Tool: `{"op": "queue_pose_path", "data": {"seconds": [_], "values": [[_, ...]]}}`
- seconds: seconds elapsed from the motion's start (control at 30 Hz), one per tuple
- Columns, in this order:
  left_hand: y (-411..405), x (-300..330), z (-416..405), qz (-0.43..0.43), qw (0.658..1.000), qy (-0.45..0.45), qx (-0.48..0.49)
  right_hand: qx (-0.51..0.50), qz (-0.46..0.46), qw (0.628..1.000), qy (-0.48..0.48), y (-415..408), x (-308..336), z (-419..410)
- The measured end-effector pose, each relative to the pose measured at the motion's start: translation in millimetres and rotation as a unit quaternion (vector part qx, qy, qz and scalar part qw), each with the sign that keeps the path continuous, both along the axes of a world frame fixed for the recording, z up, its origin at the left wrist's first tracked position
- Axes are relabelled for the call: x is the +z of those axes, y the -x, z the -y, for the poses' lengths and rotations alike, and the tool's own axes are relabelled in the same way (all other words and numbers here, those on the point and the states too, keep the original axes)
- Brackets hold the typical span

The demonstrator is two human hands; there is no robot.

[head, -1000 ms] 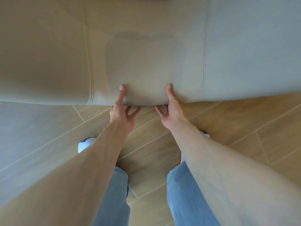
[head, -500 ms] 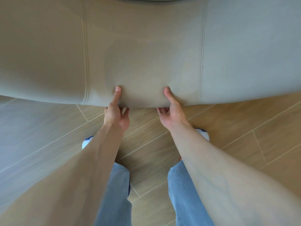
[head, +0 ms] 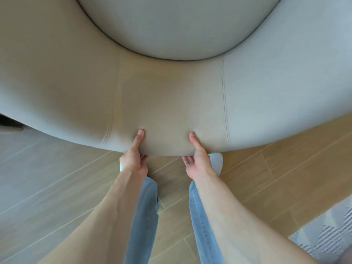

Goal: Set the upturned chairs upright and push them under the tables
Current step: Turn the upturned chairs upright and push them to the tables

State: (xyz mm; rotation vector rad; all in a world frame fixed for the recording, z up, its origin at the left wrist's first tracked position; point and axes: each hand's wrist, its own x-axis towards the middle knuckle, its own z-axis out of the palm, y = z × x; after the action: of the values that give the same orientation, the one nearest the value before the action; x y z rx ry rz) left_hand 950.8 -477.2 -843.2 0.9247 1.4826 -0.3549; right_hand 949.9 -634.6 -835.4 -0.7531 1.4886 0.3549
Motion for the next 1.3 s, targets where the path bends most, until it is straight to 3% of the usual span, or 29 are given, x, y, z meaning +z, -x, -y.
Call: {"op": "queue_pose_path", "data": {"seconds": [0.4,0.5,0.53,0.57,0.63,0.67,0.7,0.77,0.8,0.83,0.93,1.0,1.03,1.07,1.13,1.17,1.2,1.23,1.3], "values": [[-30.0,262.2,19.5,-0.092,0.995,-0.042,0.014,0.037,-0.115,0.99,0.068,-30.1,257.2,6.0],[-67.9,307.3,18.3,-0.081,0.996,-0.036,0.006,0.101,-0.101,0.987,0.07,-60.3,314.1,11.2],[-82.6,318.5,18.6,-0.078,0.996,-0.036,0.003,0.166,-0.11,0.969,0.149,-69.1,329.3,13.2],[-97.3,327.3,19.0,-0.076,0.996,-0.038,0.0,0.236,-0.101,0.923,0.285,-77.0,341.3,14.3],[-130.3,342.9,20.3,-0.078,0.996,-0.038,-0.011,0.335,0.081,0.766,0.543,-96.4,359.0,14.7],[-145.1,349.7,19.3,-0.083,0.996,-0.04,-0.019,0.428,0.176,0.679,0.57,-108.7,365.5,11.7],[-161.0,356.0,18.3,-0.084,0.995,-0.038,-0.033,0.541,0.239,0.602,0.537,-122.6,369.5,7.0],[-191.6,369.3,15.5,-0.078,0.994,-0.035,-0.07,0.732,0.242,0.448,0.453,-149.6,370.0,2.2],[-206.0,374.3,14.1,-0.07,0.993,-0.035,-0.084,0.768,0.231,0.39,0.452,-162.2,367.7,4.8],[-220.9,380.1,11.7,-0.057,0.993,-0.03,-0.097,0.774,0.227,0.364,0.466,-174.3,365.7,7.7],[-260.7,399.2,5.2,-0.009,0.99,-0.011,-0.14,0.751,0.225,0.34,0.519,-217.5,367.2,10.1],[-278.8,410.3,0.1,0.015,0.975,-0.102,-0.198,0.736,0.215,0.325,0.553,-254.1,372.5,6.9],[-286.6,415.7,-2.6,0.044,0.945,-0.203,-0.254,0.725,0.214,0.322,0.57,-273.0,374.8,5.1],[-293.8,421.4,-5.4,0.103,0.883,-0.317,-0.331,0.717,0.216,0.319,0.582,-291.9,376.6,4.6],[-312.5,431.7,-17.6,0.253,0.679,-0.48,-0.494,0.709,0.218,0.307,0.596,-327.7,376.5,4.0],[-328.0,432.2,-24.3,0.292,0.584,-0.495,-0.574,0.709,0.217,0.301,0.6,-343.0,375.7,5.2],[-345.7,430.9,-29.0,0.295,0.51,-0.485,-0.646,0.71,0.214,0.294,0.603,-357.1,375.3,6.7],[-361.6,428.8,-31.9,0.281,0.456,-0.474,-0.699,0.711,0.211,0.29,0.605,-368.5,374.7,8.2],[-387.4,420.9,-32.3,0.263,0.403,-0.484,-0.73,0.711,0.216,0.284,0.606,-392.7,373.5,11.2]]}}
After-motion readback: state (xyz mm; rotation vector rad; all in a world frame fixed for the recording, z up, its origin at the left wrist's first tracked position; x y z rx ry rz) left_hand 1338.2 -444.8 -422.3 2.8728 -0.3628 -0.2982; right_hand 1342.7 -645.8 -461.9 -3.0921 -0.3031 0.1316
